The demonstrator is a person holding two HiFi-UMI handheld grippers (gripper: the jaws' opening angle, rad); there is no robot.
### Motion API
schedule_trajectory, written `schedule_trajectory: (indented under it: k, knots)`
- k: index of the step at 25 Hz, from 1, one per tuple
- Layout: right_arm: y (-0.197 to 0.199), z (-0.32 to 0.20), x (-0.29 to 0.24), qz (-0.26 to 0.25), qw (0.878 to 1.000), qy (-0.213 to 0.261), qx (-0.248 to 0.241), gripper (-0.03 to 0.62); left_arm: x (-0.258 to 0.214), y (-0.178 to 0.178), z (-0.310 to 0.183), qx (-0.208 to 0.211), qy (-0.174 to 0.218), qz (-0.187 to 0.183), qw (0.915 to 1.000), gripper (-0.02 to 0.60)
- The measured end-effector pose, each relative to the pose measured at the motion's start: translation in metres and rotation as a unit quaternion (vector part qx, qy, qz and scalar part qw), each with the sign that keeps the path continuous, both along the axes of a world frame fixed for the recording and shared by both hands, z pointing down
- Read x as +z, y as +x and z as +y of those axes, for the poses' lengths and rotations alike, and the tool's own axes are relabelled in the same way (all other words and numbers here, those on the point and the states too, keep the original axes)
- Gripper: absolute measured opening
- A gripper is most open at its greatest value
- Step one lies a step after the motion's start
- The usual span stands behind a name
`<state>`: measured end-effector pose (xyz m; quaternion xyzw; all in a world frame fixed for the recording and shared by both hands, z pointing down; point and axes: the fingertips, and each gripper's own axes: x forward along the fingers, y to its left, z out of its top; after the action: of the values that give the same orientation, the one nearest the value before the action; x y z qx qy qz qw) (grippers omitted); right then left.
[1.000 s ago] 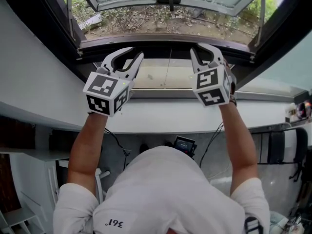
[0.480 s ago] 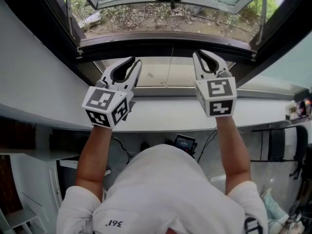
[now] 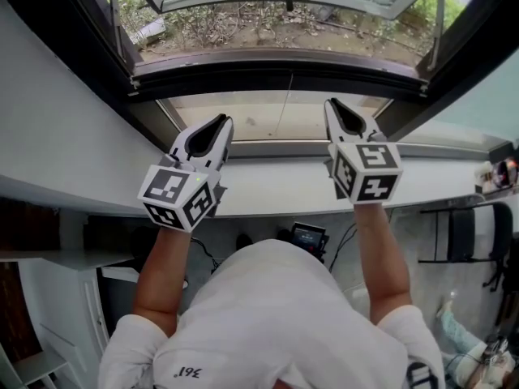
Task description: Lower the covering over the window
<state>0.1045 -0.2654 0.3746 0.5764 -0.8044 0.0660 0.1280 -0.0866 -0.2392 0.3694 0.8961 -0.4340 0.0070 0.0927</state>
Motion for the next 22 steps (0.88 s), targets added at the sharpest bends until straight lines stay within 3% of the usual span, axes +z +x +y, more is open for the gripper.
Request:
schedule_trajectory:
  k: [13,22]
  knots:
    - [-0.036,0.056,0.034,-0.013,1.0,-0.001,-0.003,0.042,0.042,-0.012,0.053,0.058,-0.05,0.021,0.9968,0.04]
    - [-0.032,0.089,0.042,-0.01,1.0,-0.003,-0.02,0.041,0.053,-0.005,0.098,0.053,-0.06,0.021,0.9966,0.04]
